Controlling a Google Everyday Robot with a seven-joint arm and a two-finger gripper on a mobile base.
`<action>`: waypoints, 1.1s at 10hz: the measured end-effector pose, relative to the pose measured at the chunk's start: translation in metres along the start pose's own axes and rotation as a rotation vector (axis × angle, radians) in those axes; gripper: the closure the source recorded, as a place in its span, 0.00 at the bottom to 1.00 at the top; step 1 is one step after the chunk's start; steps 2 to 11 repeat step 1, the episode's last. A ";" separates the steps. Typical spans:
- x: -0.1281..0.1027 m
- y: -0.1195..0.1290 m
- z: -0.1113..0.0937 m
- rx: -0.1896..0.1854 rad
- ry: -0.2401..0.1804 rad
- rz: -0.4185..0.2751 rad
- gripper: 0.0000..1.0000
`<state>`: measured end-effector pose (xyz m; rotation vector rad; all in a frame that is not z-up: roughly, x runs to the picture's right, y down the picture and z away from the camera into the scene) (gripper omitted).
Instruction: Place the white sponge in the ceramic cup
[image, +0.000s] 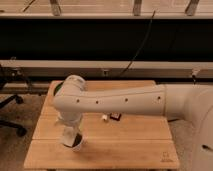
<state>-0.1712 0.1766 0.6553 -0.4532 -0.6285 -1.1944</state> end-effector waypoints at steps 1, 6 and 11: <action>0.005 0.001 -0.001 0.001 0.006 0.007 0.55; 0.005 0.001 -0.001 0.001 0.006 0.007 0.55; 0.005 0.001 -0.001 0.001 0.006 0.007 0.55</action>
